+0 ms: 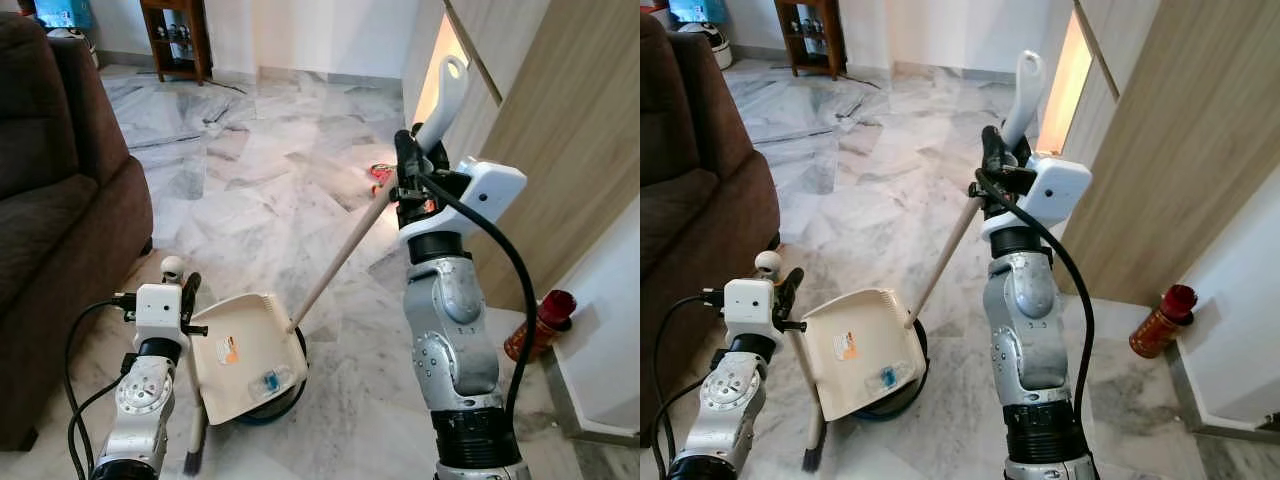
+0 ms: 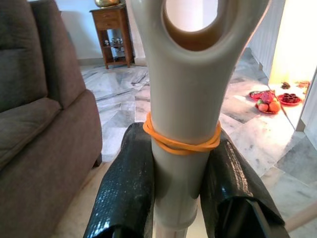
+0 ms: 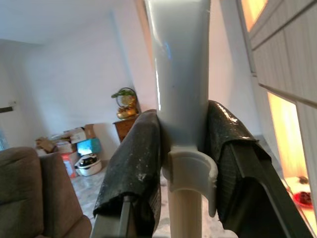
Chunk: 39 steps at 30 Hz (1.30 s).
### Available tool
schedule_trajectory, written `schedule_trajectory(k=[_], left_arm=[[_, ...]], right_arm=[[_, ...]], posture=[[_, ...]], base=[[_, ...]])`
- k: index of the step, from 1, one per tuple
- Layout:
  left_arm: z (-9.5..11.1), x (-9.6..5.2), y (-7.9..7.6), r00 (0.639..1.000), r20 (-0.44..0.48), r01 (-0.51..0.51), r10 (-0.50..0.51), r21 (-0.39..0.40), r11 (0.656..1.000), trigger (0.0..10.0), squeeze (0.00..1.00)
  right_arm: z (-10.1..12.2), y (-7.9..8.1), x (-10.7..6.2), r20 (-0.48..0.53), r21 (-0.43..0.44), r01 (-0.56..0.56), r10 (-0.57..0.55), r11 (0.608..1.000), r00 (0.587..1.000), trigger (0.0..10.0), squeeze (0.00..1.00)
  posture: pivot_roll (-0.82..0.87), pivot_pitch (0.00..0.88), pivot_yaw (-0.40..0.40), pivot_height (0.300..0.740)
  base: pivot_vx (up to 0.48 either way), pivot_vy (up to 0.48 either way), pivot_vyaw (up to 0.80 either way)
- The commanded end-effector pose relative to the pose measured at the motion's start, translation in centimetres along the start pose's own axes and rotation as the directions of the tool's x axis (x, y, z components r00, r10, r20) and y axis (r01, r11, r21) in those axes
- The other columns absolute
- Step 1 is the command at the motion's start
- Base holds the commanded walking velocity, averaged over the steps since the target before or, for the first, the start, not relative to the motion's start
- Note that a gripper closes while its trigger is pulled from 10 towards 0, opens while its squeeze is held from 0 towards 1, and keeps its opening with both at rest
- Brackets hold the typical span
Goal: Sweep floor
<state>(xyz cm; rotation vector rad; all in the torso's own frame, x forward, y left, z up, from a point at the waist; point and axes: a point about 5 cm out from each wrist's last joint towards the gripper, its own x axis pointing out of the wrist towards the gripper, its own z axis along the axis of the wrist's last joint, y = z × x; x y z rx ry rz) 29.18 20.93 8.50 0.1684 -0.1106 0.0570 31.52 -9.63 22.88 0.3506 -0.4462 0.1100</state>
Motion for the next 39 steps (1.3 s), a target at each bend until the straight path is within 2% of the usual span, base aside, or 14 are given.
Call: schedule_trajectory(k=[1, 5, 11, 18, 25, 39], left_arm=[[1.0, 0.5, 0.1, 0.999, 0.051, 0.005, -0.004, -0.004, 1.0, 10.0, 0.0], [1.0, 0.5, 0.1, 0.999, 0.051, 0.005, -0.005, -0.004, 1.0, 10.0, 0.0], [1.1, 0.5, 0.1, 0.999, 0.052, 0.006, -0.006, -0.002, 1.0, 10.0, 0.0], [1.2, 0.4, 0.2, 0.998, 0.061, 0.005, -0.005, -0.001, 1.0, 10.0, 0.0], [1.4, 0.4, 0.3, 0.997, 0.077, -0.002, 0.002, 0.005, 1.0, 10.0, 0.0], [1.5, 0.4, 0.3, 0.997, 0.077, 0.006, -0.006, -0.002, 1.0, 10.0, 0.0]], right_arm=[[0.2, 0.4, 0.3, 0.004, 0.067, 0.032, -0.032, 0.997, 0.999, 10.0, 0.0], [0.0, 0.2, 0.4, -0.016, 0.084, 0.052, -0.051, 0.995, 0.999, 10.0, 0.0], [-0.5, -0.7, 0.4, -0.059, 0.122, 0.121, -0.115, 0.985, 0.992, 10.0, 0.0], [-0.7, -1.2, 0.4, -0.078, 0.136, 0.168, -0.158, 0.976, 0.984, 10.0, 0.0], [0.0, -0.8, 0.5, -0.035, 0.159, 0.138, -0.134, 0.978, 0.99, 10.0, 0.0], [2.1, 0.8, 0.6, 0.111, 0.112, 0.017, -0.029, 0.994, 0.993, 10.0, 0.0]], posture=[[0.08, 0.036, -0.046, 0.74], [0.08, 0.036, -0.046, 0.74], [0.08, 0.041, -0.046, 0.74], [0.08, 0.046, -0.044, 0.74], [0.08, 0.048, -0.043, 0.74], [0.08, 0.051, -0.041, 0.74]], base=[[0.0, 0.435, 0.0], [0.0, 0.437, 0.0], [0.0, 0.437, -0.71], [0.0, 0.0, 0.0], [0.0, 0.0, 0.0], [0.0, 0.0, 0.0]])
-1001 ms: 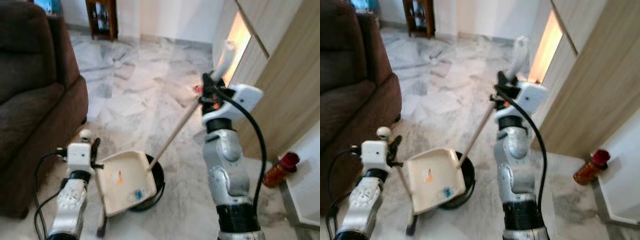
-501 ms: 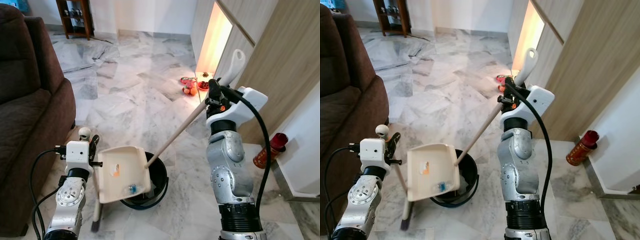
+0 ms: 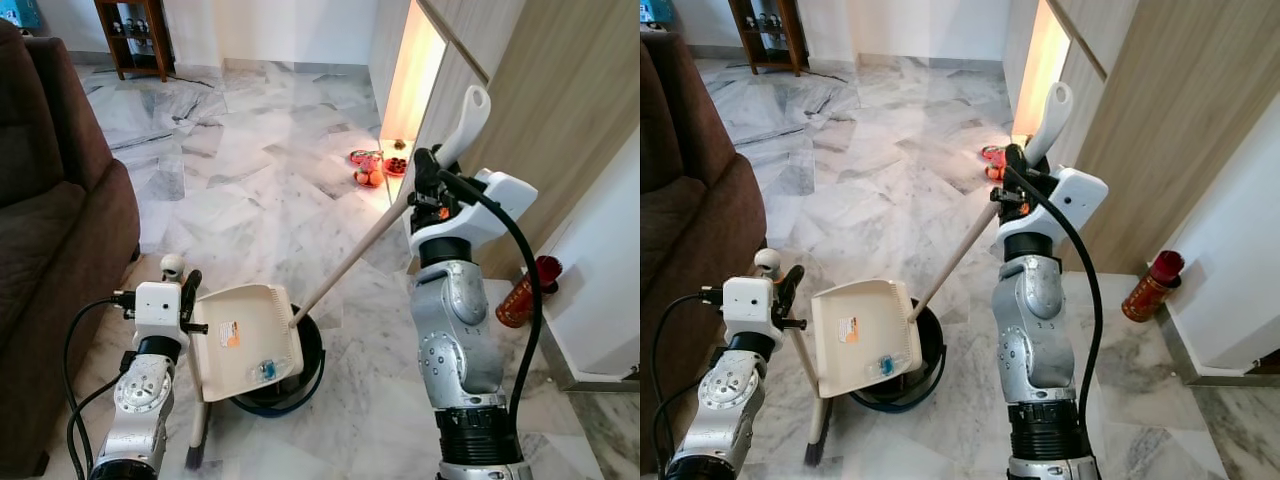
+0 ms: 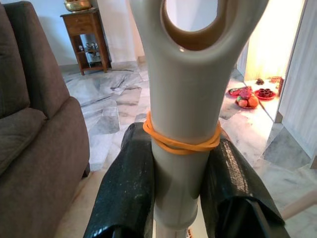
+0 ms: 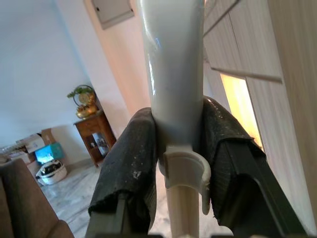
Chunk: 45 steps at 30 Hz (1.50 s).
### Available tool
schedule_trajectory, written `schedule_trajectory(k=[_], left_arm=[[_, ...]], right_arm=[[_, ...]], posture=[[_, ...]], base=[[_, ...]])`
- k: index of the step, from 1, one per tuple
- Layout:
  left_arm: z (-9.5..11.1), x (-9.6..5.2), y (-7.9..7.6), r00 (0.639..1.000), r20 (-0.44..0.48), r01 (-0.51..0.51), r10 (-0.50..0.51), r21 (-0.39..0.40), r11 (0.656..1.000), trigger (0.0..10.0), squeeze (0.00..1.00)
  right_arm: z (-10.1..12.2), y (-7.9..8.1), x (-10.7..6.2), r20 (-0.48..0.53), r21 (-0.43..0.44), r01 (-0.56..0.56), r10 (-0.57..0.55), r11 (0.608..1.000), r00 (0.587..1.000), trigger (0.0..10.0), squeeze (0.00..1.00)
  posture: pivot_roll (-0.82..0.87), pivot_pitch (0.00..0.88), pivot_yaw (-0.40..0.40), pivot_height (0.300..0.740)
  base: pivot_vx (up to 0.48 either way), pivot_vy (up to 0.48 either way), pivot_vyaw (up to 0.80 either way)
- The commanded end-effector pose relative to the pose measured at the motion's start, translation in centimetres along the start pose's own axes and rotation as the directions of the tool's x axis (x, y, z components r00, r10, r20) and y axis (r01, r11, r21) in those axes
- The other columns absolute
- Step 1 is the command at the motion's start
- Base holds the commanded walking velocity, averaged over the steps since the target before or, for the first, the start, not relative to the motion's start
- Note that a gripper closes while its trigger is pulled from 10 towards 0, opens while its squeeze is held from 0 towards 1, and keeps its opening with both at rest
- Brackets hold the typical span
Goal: Sweep floor
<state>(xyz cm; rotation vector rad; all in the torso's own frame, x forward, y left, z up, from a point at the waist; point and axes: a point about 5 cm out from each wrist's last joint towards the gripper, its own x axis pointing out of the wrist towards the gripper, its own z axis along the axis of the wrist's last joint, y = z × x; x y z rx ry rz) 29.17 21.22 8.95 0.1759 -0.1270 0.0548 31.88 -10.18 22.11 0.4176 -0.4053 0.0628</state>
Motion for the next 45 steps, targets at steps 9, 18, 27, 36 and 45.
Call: schedule_trajectory(k=[9, 18, 27, 36, 45], left_arm=[[0.96, 0.24, -0.08, 0.998, 0.055, 0.007, -0.007, -0.002, 1.0, 10.0, 0.0], [0.96, 0.24, -0.08, 0.999, 0.054, 0.004, -0.004, -0.001, 1.0, 10.0, 0.0], [0.98, 0.27, -0.07, 0.999, 0.054, 0.005, -0.005, -0.002, 1.0, 10.0, 0.0], [1.01, 0.31, -0.1, 0.998, 0.057, 0.008, -0.007, -0.002, 1.0, 10.0, 0.0], [1.07, 0.38, -0.11, 0.998, 0.06, 0.008, -0.008, -0.002, 1.0, 10.0, 0.0]], right_arm=[[3.36, 2.55, 0.12, 0.21, -0.041, -0.098, 0.104, 0.994, 0.972, 10.0, 0.0], [3.02, 2.68, 0.02, 0.198, -0.046, -0.11, 0.117, 0.993, 0.973, 10.0, 0.0], [2.82, 2.66, 0.05, 0.187, -0.041, -0.108, 0.114, 0.993, 0.976, 10.0, 0.0], [2.71, 2.58, 0.07, 0.181, -0.038, -0.106, 0.111, 0.994, 0.977, 10.0, 0.0], [2.67, 2.57, 0.1, 0.179, -0.036, -0.105, 0.11, 0.994, 0.978, 10.0, 0.0]], posture=[[0.08, 0.053, -0.04, 0.74], [0.08, 0.052, -0.041, 0.74], [0.08, 0.05, -0.041, 0.74], [0.08, 0.045, -0.04, 0.74], [0.08, 0.042, -0.039, 0.74]], base=[[0.0, 0.0, 0.0], [0.0, 0.0, 0.0], [0.0, 0.0, 0.0], [0.221, 0.0, 0.0], [0.43, 0.0, 0.0]])
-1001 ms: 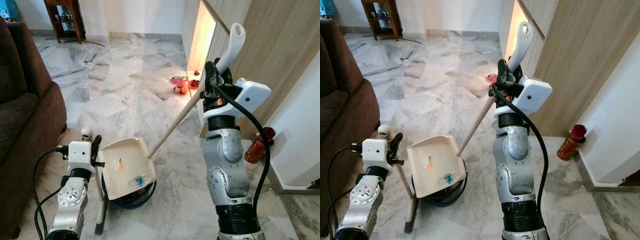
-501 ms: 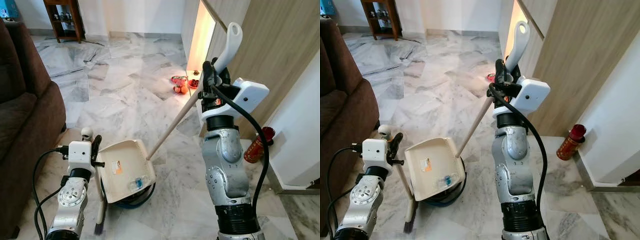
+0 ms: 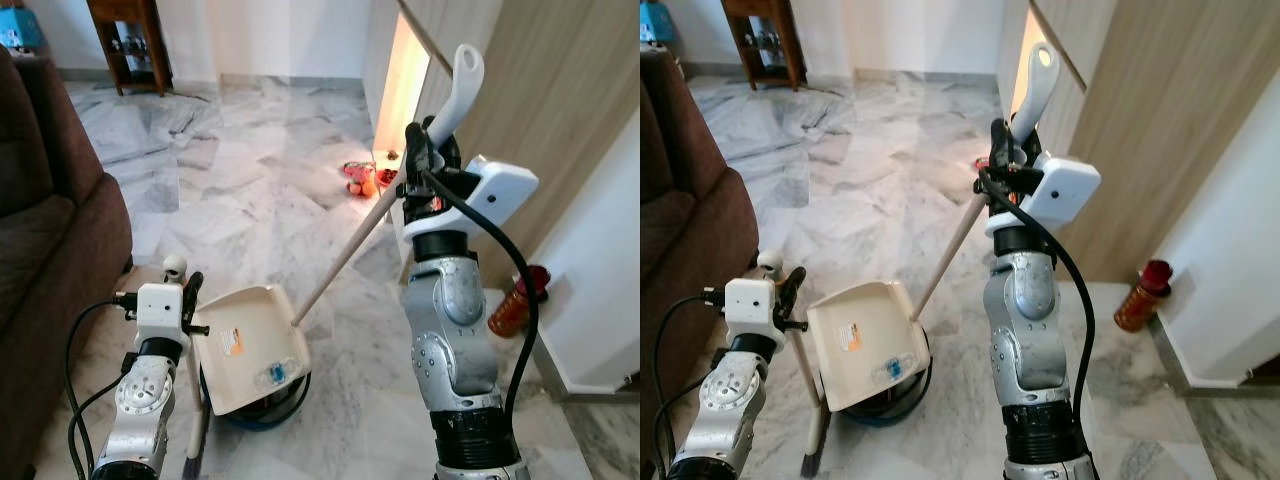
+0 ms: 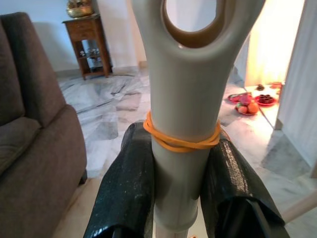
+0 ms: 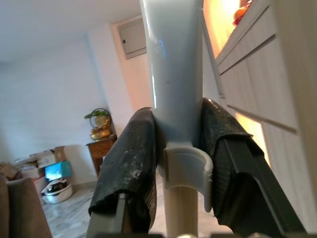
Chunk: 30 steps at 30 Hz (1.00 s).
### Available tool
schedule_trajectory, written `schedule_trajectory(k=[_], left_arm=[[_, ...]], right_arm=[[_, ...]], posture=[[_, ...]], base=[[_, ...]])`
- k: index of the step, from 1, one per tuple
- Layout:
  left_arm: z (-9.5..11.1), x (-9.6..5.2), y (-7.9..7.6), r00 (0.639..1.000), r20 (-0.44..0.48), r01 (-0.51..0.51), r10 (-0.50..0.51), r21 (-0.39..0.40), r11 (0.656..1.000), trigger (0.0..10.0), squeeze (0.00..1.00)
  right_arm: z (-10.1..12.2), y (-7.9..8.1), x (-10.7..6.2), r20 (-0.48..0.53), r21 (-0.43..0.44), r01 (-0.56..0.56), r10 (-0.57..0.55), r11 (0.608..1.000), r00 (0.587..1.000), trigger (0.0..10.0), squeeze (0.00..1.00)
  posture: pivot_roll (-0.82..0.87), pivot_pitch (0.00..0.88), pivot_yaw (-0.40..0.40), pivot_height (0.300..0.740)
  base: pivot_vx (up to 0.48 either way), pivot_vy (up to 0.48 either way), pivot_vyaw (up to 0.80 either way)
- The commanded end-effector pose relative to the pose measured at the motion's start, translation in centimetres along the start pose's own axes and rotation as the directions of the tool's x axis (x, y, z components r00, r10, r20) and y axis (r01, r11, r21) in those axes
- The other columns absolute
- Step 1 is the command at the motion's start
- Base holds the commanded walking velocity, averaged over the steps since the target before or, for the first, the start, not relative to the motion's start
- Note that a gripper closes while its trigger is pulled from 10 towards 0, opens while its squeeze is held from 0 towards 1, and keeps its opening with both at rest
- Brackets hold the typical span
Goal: Sweep floor
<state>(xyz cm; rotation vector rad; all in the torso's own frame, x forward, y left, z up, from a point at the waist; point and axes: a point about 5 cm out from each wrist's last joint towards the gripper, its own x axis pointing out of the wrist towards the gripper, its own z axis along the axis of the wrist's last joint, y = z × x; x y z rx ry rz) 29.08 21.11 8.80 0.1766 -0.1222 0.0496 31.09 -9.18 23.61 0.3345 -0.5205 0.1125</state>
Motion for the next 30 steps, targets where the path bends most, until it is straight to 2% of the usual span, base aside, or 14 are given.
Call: schedule_trajectory(k=[1, 12, 30], left_arm=[[1.2, 0.5, 0.0, 0.998, 0.066, 0.004, -0.004, -0.002, 1.0, 10.0, 0.0], [1.3, 0.5, 0.0, 0.998, 0.069, 0.007, -0.007, -0.006, 1.0, 10.0, 0.0], [1.4, 0.3, -0.1, 0.997, 0.082, 0.017, -0.015, -0.018, 1.0, 10.0, 0.0]], right_arm=[[1.6, 0.8, 0.5, 0.087, 0.041, -0.018, 0.014, 0.999, 0.996, 10.0, 0.0], [1.4, 0.8, 0.5, 0.077, 0.045, -0.013, 0.01, 0.999, 0.997, 10.0, 0.0], [1.5, 1.8, 0.2, 0.081, 0.072, -0.029, 0.023, 0.997, 0.996, 10.0, 0.0]], posture=[[0.08, 0.04, -0.039, 0.74], [0.09, 0.04, -0.039, 0.74], [0.08, 0.055, -0.035, 0.74]], base=[[0.439, 0.0, 0.0], [0.435, 0.0, 0.0], [0.0, 0.0, 0.0]])
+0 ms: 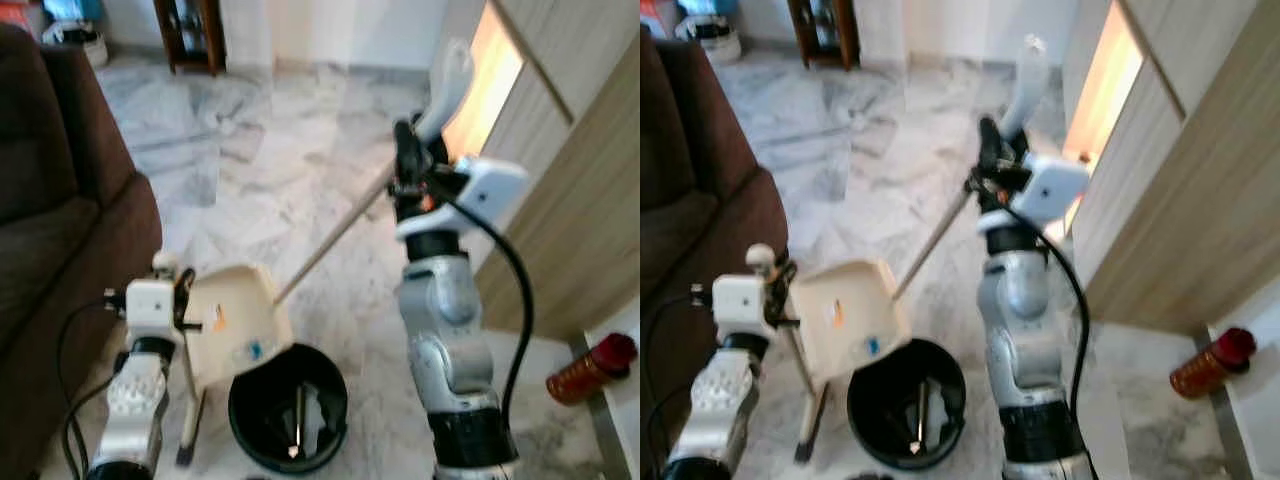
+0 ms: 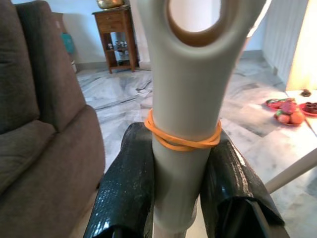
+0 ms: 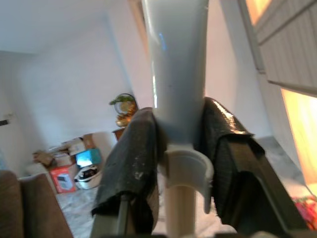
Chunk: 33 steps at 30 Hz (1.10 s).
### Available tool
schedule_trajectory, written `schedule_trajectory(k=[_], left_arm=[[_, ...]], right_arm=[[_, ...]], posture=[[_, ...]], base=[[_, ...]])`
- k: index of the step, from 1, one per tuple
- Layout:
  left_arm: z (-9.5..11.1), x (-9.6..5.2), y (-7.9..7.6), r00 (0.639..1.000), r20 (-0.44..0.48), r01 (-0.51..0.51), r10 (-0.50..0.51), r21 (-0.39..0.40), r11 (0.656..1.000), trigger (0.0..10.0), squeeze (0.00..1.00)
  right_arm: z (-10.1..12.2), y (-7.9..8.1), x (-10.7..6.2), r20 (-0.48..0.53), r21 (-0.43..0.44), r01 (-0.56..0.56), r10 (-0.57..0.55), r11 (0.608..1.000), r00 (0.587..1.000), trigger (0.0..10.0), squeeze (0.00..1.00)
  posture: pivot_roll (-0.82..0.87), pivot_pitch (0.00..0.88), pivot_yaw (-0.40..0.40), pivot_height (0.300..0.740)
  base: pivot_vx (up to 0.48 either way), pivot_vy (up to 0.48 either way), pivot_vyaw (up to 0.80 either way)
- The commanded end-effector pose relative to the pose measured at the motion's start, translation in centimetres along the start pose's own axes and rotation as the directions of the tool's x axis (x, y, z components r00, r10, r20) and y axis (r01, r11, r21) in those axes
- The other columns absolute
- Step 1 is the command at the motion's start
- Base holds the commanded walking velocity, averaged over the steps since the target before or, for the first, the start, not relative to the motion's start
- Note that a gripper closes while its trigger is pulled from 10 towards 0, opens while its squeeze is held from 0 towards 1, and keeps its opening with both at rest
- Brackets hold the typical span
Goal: Sweep floor
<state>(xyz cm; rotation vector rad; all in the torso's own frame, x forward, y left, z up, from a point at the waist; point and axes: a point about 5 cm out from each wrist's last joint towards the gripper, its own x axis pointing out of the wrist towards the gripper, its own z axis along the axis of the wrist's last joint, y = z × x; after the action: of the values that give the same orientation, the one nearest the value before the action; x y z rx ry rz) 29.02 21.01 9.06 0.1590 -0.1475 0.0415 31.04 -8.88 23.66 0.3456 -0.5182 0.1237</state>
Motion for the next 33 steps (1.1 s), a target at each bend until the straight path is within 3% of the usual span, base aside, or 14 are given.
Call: schedule_trajectory(k=[1, 14, 19, 25, 33], left_arm=[[1.1, 0.3, -0.1, 0.998, 0.056, 0.012, -0.012, 0.0, 1.0, 10.0, 0.0], [1.1, 0.3, -0.2, 0.998, 0.056, 0.016, -0.016, -0.002, 1.0, 10.0, 0.0], [1.0, 0.3, -0.2, 0.998, 0.056, 0.019, -0.019, -0.003, 1.0, 10.0, 0.0], [1.0, 0.3, -0.3, 0.998, 0.056, 0.021, -0.021, -0.004, 1.0, 10.0, 0.0], [1.0, 0.4, -0.4, 0.998, 0.057, 0.023, -0.022, -0.008, 1.0, 10.0, 0.0]], right_arm=[[1.6, 1.6, 0.2, 0.086, 0.055, -0.026, 0.022, 0.998, 0.996, 10.0, 0.0], [2.4, 4.6, -0.6, 0.157, -0.049, -0.168, 0.173, 0.985, 0.972, 10.0, 0.0], [2.8, 6.8, -1.6, 0.194, -0.112, -0.267, 0.284, 0.957, 0.939, 10.0, 0.0], [3.0, 8.3, -2.4, 0.214, -0.134, -0.323, 0.346, 0.937, 0.914, 10.0, 0.0], [3.7, 10.5, -4.0, 0.273, -0.324, -0.43, 0.519, 0.842, 0.81, 10.0, 0.0]], posture=[[0.08, 0.055, -0.035, 0.74], [0.08, 0.059, -0.032, 0.74], [0.08, 0.06, -0.03, 0.74], [0.08, 0.06, -0.03, 0.74], [0.07, 0.061, -0.028, 0.74]], base=[[0.0, 0.0, 0.0], [0.0, 0.0, 0.0], [0.0, 0.0, 0.0], [0.0, 0.0, 0.0], [0.0, 0.0, 0.0]])
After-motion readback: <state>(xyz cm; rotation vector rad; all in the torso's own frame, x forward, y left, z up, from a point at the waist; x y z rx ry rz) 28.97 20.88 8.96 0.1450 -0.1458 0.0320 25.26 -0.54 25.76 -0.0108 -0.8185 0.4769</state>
